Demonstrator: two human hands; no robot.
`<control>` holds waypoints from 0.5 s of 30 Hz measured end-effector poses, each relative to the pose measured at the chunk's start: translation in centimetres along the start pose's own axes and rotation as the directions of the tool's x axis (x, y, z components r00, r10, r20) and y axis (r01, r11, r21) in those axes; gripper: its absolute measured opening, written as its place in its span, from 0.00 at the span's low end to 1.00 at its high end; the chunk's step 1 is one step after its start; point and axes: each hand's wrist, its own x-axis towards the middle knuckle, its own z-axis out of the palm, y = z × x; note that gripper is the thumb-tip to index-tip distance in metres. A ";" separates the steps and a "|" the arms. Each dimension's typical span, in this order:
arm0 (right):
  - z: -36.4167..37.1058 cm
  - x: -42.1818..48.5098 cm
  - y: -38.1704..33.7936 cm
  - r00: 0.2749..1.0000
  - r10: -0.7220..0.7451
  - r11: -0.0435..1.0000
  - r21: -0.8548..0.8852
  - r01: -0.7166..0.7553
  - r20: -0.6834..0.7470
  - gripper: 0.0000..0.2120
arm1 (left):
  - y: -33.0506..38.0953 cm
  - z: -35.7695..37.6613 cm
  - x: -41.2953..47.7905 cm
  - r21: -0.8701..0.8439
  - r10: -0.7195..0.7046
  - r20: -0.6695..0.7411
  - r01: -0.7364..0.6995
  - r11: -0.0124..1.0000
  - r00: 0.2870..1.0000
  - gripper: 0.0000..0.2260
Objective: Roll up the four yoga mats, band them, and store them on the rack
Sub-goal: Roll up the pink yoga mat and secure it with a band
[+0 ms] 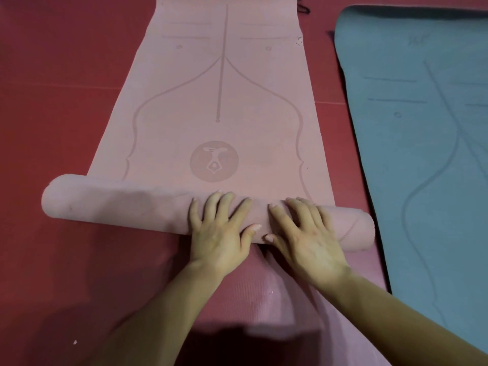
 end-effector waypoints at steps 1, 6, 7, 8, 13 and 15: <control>0.1 -0.2 -0.1 1.000 0.007 1.000 -0.011 -0.007 -0.007 0.31 | 0.0 0.0 0.6 0.005 -0.005 -0.003 0.005 1.000 1.000 0.22; 0.8 0.3 0.5 0.999 -0.020 0.998 -0.060 0.018 -0.031 0.34 | 0.0 -0.3 2.4 -0.012 -0.010 -0.026 0.010 1.000 1.000 0.21; 0.9 0.7 0.7 0.999 -0.024 0.998 -0.053 0.022 -0.036 0.33 | 0.0 -0.2 2.6 -0.024 -0.016 -0.044 0.015 1.000 0.999 0.21; 1.0 1.1 1.0 0.999 -0.029 0.999 -0.046 0.027 -0.039 0.33 | -0.2 -0.1 2.6 -0.040 -0.016 -0.061 0.013 0.999 0.998 0.21; 1.2 2.1 1.7 0.998 -0.049 0.998 -0.049 0.047 -0.037 0.34 | -1.9 0.9 2.1 -0.028 0.118 -0.075 -0.120 0.992 0.990 0.25; 1.3 2.4 1.8 0.998 -0.030 0.998 -0.047 0.028 -0.048 0.34 | -2.0 1.1 3.1 -0.021 0.114 -0.075 -0.116 0.993 0.991 0.23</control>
